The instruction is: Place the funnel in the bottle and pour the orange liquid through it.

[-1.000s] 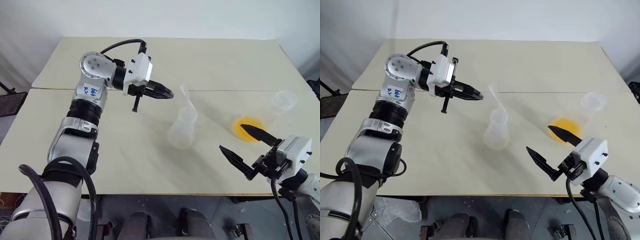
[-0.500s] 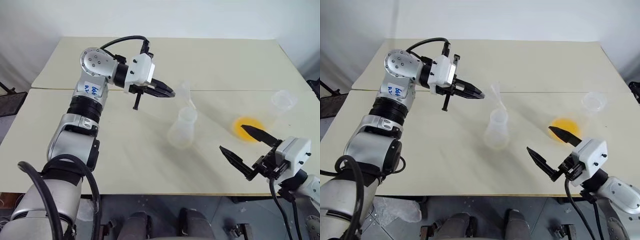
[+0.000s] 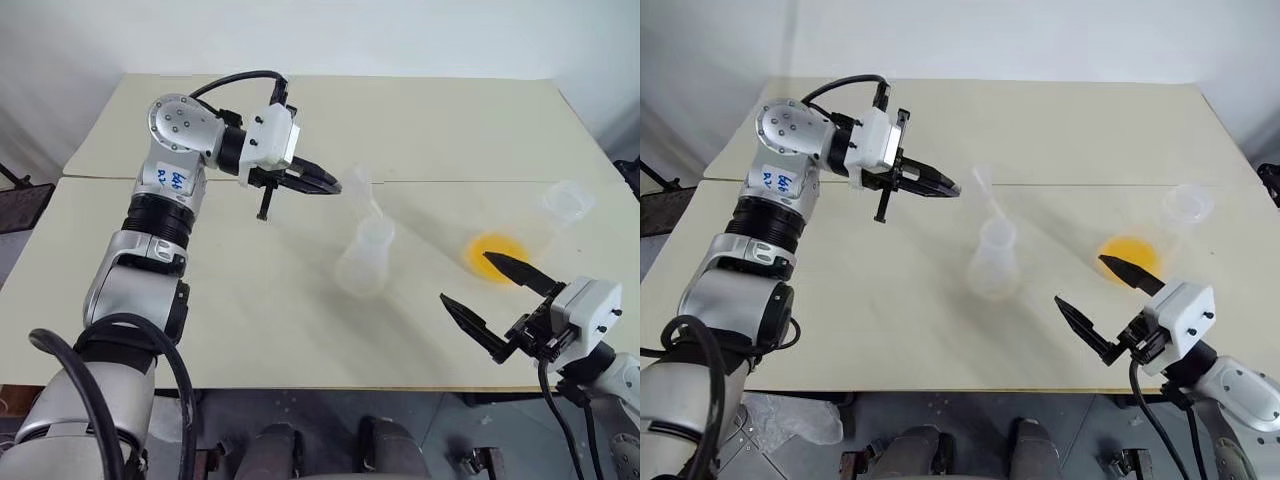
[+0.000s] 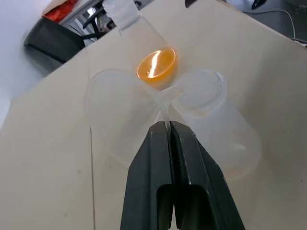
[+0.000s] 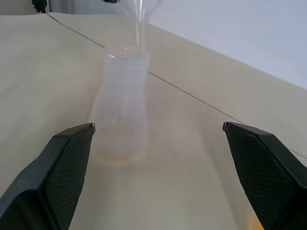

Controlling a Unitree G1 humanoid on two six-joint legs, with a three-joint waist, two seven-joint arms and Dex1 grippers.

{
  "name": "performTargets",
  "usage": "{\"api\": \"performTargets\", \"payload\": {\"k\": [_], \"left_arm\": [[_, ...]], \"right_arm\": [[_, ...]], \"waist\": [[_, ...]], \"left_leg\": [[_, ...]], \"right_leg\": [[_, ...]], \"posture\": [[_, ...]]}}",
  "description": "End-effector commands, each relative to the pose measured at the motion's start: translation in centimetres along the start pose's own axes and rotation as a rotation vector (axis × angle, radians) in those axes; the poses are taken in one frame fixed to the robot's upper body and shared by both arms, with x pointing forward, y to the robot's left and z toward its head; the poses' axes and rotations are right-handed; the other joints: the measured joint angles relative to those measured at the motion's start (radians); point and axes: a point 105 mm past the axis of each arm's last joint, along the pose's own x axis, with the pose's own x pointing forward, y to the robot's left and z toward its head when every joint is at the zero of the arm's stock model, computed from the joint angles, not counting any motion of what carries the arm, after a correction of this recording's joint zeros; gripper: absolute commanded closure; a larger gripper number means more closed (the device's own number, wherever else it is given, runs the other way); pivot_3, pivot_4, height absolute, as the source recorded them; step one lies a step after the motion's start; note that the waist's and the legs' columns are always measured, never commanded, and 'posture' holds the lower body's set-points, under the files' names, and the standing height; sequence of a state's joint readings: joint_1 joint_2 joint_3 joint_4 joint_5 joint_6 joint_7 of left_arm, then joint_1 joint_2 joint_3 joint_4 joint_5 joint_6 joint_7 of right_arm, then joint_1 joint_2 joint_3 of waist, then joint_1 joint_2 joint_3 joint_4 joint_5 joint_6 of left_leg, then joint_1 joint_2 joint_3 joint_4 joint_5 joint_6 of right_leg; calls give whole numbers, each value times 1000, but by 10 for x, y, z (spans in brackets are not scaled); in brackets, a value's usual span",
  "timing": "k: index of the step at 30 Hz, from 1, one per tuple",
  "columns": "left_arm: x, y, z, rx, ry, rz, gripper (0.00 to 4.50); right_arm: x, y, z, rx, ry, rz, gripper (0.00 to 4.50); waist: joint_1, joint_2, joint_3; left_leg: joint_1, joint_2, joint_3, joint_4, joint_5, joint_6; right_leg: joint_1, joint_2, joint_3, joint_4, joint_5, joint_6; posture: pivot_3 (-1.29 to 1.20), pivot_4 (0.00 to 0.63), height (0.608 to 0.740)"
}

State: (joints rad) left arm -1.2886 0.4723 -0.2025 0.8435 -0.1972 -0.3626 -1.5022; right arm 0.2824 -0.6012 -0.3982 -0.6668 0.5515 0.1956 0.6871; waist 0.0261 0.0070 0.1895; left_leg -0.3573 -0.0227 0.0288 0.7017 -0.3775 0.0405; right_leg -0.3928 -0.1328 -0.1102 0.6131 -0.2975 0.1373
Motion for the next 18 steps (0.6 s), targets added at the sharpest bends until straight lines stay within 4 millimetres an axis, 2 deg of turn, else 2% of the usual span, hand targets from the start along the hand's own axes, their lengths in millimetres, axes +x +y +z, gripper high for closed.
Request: {"api": "performTargets", "payload": {"k": [1,9,18], "left_arm": [[0,-9,10,64,0,-127,4477],[11,-11,9,133,34,-188,4477],[21,-6,24,264,39,-241,4477]], "right_arm": [[0,0,7,-35,-27,9,0],[1,-2,6,-37,-23,10,0],[-1,-1,3,-38,-18,3,0]], "waist": [[1,0,0],[1,0,0],[1,0,0]], "left_leg": [[0,0,0,0,0,0],[0,0,0,0,0,0],[0,0,0,0,0,0]], "right_leg": [[0,0,0,0,0,0],[0,0,0,0,0,0],[0,0,0,0,0,0]], "posture": [[0,150,740],[0,150,740],[0,150,740]]}}
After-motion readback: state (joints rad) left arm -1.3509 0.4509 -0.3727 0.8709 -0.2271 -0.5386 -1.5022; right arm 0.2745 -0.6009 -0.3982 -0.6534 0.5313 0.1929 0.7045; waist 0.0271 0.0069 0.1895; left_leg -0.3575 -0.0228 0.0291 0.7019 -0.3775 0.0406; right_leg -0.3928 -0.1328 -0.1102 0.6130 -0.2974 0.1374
